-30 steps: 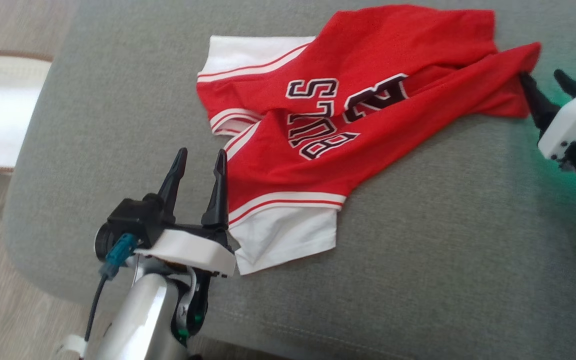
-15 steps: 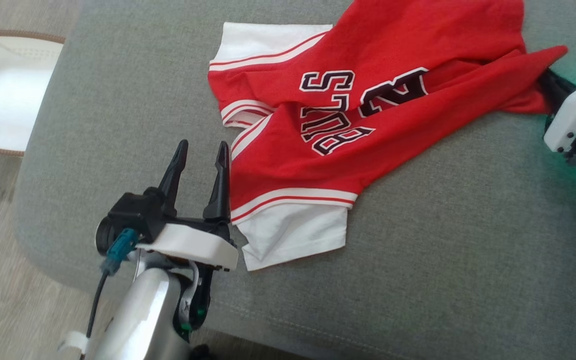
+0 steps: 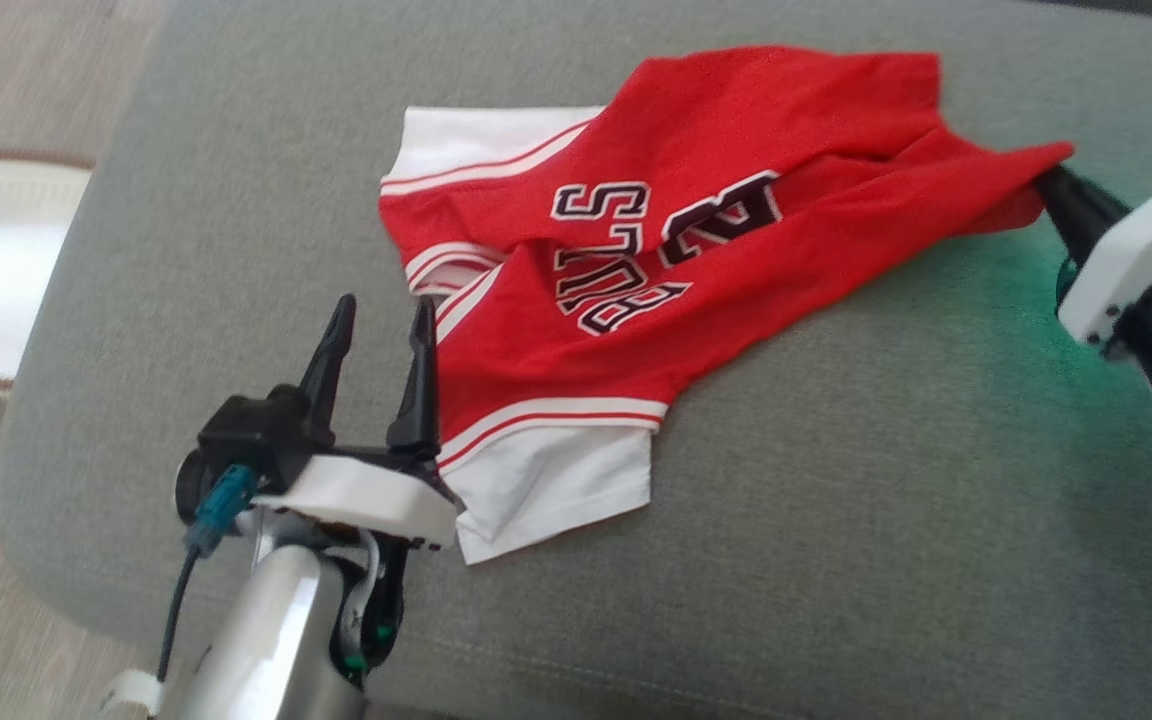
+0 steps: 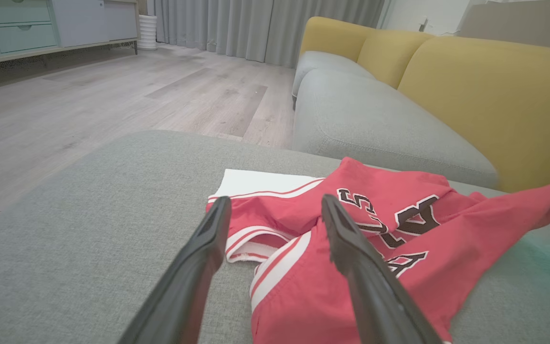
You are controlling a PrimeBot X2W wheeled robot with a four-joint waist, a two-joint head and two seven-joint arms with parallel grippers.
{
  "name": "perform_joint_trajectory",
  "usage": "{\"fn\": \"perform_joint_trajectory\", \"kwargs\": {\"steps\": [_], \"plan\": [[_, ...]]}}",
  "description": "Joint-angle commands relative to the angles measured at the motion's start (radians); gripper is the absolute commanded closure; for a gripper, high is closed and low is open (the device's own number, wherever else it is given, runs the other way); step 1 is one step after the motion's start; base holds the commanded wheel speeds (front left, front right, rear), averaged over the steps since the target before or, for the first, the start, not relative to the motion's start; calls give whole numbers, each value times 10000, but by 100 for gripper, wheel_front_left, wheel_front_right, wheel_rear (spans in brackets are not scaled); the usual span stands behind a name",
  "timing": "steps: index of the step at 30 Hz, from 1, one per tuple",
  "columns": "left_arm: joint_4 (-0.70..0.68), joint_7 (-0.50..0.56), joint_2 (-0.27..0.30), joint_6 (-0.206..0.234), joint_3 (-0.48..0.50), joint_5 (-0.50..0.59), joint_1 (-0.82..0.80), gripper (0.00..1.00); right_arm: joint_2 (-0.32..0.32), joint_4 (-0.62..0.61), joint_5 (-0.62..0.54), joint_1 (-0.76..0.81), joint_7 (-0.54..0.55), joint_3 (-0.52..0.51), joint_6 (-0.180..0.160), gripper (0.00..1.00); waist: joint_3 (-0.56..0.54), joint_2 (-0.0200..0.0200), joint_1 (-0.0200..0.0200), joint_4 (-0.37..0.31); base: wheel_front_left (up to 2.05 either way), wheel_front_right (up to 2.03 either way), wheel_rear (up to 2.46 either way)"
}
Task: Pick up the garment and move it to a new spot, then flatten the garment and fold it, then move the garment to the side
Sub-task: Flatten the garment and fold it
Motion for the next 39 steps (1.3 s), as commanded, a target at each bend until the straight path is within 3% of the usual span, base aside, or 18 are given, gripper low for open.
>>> {"fn": "perform_joint_trajectory", "kwargs": {"steps": [1,9,18,27,31,32,33,34,39], "plan": [[-222,-122,83,-44,453,74,-26,0,-370,-313,69,311,59,73,69,100,-335,0,0,-267,0,0,0],[-66,-122,83,-213,812,162,307,0,-1008,-1695,219,947,991,429,69,100,-1032,0,0,-781,0,0,0],[-61,-122,83,-452,1521,381,816,0,-2145,-3327,-107,2022,2470,638,69,100,-1614,0,0,-1676,0,0,0],[-150,-122,83,-522,1819,488,999,0,-3381,-4208,-421,3013,3623,668,69,100,-1713,0,0,-2261,0,0,0],[-150,-122,83,-561,1903,501,1042,0,-3518,-3988,-607,3247,3877,529,69,100,-1730,0,0,-2392,0,0,0],[-144,-122,83,-573,1917,504,1045,0,-3456,-3906,-657,3278,3806,423,69,77,-1737,0,0,-2407,0,0,0],[-135,-122,83,-588,1926,510,1045,0,-3359,-3845,-633,3336,3746,304,69,32,-1750,0,0,-2416,0,0,0],[-122,-122,83,-604,1930,518,1046,0,-3274,-3813,-595,3410,3733,205,69,0,-1768,0,0,-2417,0,0,0],[-55,-122,83,-703,1997,621,1031,0,-3136,-4014,-695,3571,2938,-571,69,0,-1873,0,0,-2371,0,0,0]]}}
